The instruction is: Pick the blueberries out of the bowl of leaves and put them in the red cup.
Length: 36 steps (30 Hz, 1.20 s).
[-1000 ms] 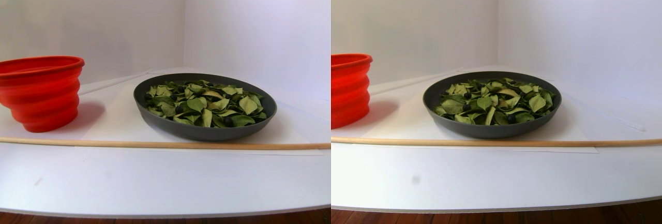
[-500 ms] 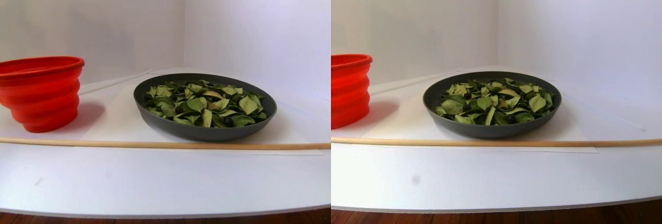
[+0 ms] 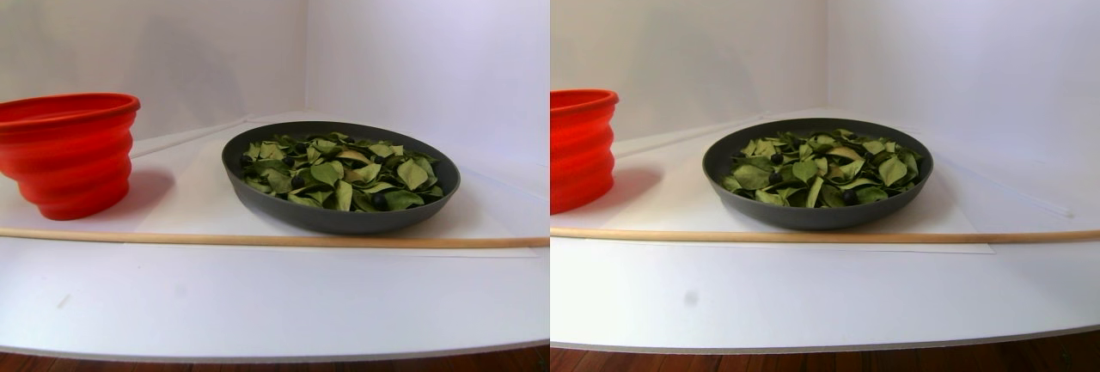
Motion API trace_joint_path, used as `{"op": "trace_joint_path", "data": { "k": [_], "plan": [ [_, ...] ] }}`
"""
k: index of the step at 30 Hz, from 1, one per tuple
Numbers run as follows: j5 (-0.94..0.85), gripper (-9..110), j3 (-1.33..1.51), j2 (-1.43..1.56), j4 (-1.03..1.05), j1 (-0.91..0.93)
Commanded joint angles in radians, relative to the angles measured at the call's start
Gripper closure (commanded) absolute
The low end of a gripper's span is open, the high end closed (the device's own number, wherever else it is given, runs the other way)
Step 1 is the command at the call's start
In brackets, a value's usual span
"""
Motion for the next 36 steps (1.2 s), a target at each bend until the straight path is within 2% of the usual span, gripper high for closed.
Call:
{"op": "trace_joint_path", "data": {
  "k": [1,19,27,36],
  "plan": [
    [-0.112,85,0.038,0.005,-0.08,0.038],
    [-0.437,86,0.21,-0.137,-0.313,0.058],
    [-0.508,86,0.161,-0.227,-0.353,0.048],
    [-0.586,85,0.275,-0.23,-0.434,0.055]
  ]
}}
